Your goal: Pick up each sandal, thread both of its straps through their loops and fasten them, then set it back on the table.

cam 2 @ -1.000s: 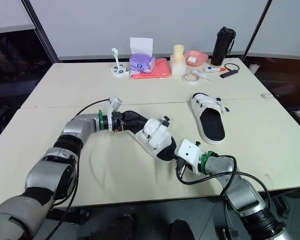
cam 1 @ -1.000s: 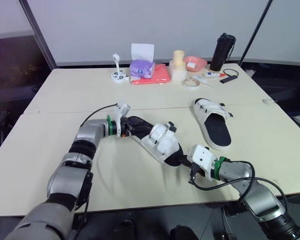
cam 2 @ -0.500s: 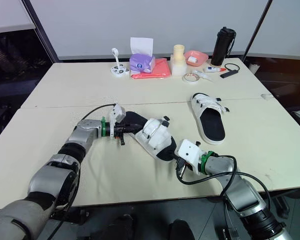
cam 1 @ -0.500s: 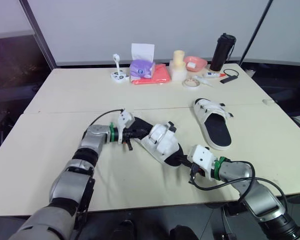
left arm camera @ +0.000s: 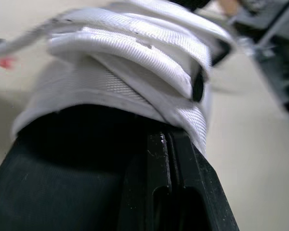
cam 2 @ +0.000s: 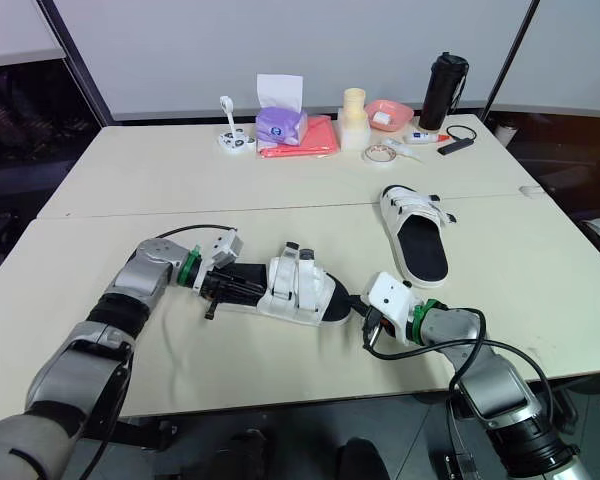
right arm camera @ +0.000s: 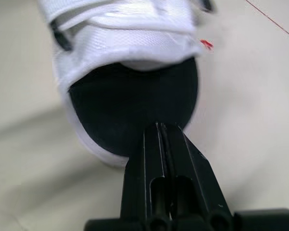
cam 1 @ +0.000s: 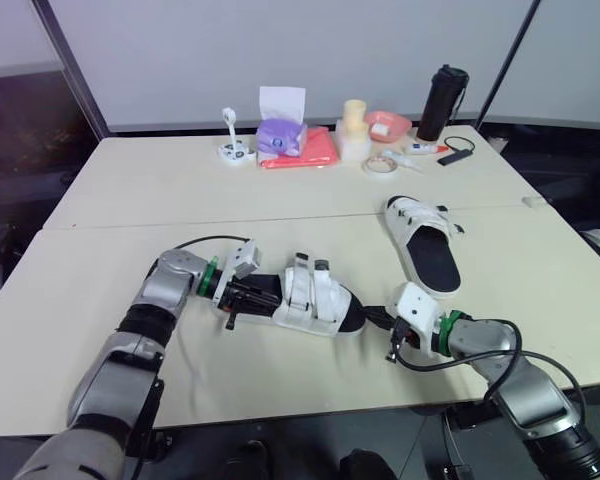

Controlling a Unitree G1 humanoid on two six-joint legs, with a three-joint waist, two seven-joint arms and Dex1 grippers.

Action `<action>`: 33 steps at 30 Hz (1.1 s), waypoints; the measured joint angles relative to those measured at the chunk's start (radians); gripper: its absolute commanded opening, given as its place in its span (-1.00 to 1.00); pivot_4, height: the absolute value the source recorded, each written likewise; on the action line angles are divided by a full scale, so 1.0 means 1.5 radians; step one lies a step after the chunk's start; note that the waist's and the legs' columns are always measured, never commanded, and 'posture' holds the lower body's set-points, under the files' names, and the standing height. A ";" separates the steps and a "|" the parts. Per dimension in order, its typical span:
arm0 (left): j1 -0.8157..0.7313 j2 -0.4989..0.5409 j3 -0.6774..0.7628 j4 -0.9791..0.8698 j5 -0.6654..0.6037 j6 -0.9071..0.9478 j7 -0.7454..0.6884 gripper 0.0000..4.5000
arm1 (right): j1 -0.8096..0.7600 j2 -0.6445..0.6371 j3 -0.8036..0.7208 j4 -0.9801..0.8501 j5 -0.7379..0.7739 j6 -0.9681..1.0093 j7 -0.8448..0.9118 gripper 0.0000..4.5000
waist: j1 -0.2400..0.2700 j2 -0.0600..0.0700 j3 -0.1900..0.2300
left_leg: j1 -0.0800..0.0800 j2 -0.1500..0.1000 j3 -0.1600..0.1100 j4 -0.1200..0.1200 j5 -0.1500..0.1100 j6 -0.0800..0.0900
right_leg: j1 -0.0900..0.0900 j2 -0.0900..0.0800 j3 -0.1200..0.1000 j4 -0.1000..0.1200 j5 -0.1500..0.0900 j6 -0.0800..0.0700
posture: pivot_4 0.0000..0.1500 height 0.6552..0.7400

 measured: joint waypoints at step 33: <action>0.152 0.113 0.030 -0.273 -0.093 0.182 0.112 -0.97 | -0.134 0.083 0.082 0.188 0.015 -0.125 0.115 -1.00 | -0.007 0.002 0.000 | 0.004 0.002 0.000 0.000 0.000 0.000 | -0.002 0.001 0.003 0.005 0.000 -0.001 | 1.00 1.00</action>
